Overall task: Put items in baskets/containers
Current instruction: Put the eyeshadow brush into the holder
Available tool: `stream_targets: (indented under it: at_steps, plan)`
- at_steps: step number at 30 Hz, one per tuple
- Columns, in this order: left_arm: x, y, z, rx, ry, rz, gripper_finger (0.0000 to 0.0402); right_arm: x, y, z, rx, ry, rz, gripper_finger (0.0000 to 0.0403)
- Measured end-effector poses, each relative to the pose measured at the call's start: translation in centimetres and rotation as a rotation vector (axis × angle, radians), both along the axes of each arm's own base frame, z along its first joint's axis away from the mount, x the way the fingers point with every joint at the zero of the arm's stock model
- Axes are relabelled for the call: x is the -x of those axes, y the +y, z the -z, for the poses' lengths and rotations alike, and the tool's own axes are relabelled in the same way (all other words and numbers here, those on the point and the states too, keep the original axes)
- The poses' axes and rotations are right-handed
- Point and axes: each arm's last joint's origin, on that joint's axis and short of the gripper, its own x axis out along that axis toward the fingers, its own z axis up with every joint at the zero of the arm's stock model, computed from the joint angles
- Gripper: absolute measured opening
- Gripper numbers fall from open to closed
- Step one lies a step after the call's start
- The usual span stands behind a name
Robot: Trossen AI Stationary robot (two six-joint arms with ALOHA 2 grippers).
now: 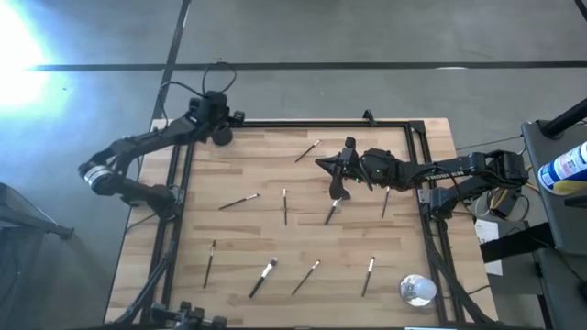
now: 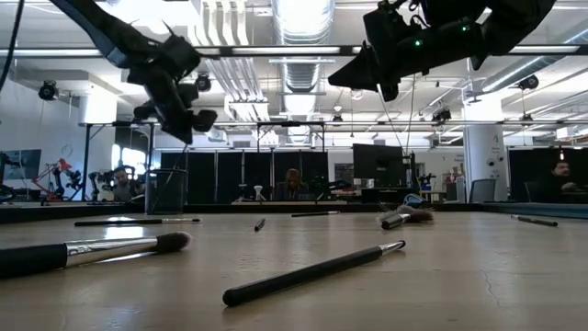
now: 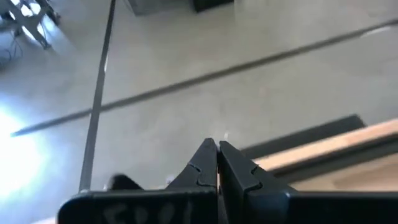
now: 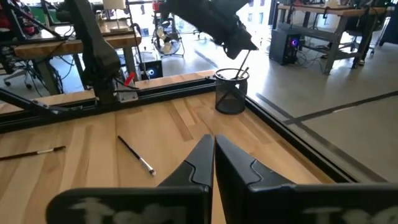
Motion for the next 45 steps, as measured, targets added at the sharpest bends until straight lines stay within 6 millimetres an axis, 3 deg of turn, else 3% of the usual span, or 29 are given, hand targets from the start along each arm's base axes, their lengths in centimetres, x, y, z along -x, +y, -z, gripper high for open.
stream_targets:
  at_steps: [7, 15, 22, 26, 30, 35, 40, 45]
  plan:
    - [0.5, -0.4, 2.2, 0.110, 0.014, -0.051, 0.0008, 0.0, 0.0, 0.0, 0.007, 0.004, -0.002, 0.0008]
    - [1.3, -1.3, 2.4, 0.176, 0.050, -0.068, 0.0046, 0.0, 0.0, 0.0, 0.014, 0.008, -0.003, 0.0008]
    - [2.2, -2.7, -0.1, 0.104, 0.043, -0.016, 0.0065, 0.1, 0.0, 0.2, 0.038, 0.037, -0.023, 0.0008]
    - [2.6, -4.6, -2.1, 0.106, -0.052, 0.135, 0.0061, 0.4, 0.1, 1.0, 0.044, 0.093, -0.076, 0.0008]
    - [1.5, -7.3, -3.4, 0.130, -0.166, 0.409, 0.0040, 1.2, -0.1, 2.8, 0.036, 0.031, -0.200, 0.0008]
    - [-1.3, -11.0, -2.9, 0.178, -0.154, 0.640, 0.0005, 2.9, -0.4, 4.2, 0.051, -0.089, -0.261, 0.0008]
    - [-4.4, -14.0, -0.9, 0.285, -0.096, 0.781, 0.0001, 4.1, -0.4, 5.0, 0.054, -0.097, -0.249, 0.0008]
    - [-6.3, -15.9, 1.6, 0.440, -0.045, 0.802, 0.0001, 4.6, -0.3, 5.4, 0.048, -0.089, -0.249, 0.0008]
